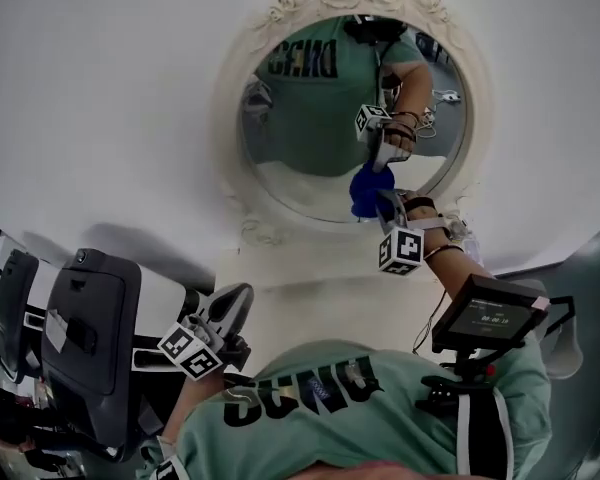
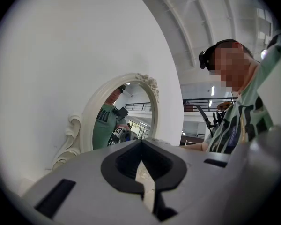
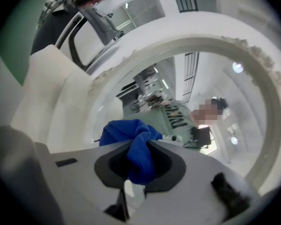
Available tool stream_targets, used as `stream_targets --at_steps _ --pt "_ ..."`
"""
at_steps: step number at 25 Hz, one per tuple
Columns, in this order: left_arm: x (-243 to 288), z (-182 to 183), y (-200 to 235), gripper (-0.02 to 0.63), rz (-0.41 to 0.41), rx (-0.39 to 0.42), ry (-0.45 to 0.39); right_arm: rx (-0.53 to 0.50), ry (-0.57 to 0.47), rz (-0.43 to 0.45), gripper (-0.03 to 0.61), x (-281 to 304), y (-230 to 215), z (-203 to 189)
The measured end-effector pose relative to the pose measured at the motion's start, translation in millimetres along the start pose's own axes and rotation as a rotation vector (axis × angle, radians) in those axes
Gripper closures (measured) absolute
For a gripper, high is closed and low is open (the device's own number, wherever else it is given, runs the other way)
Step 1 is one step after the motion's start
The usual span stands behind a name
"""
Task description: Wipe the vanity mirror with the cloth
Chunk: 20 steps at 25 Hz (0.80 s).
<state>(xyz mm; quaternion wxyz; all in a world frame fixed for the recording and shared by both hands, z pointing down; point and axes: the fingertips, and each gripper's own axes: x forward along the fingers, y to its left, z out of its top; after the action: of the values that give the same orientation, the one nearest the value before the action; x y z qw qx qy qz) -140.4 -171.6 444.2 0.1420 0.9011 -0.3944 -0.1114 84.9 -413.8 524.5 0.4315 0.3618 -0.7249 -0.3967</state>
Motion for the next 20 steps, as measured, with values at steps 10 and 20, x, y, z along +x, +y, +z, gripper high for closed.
stream_targets --at_steps 10,20 --pt "-1.6 8.6 13.2 0.604 -0.026 -0.020 -0.092 -0.050 -0.101 -0.749 0.529 -118.8 -314.7 81.0" --pt "-10.0 12.3 7.5 0.604 -0.009 -0.029 -0.102 -0.059 0.018 -0.848 0.529 -111.3 -344.9 65.5"
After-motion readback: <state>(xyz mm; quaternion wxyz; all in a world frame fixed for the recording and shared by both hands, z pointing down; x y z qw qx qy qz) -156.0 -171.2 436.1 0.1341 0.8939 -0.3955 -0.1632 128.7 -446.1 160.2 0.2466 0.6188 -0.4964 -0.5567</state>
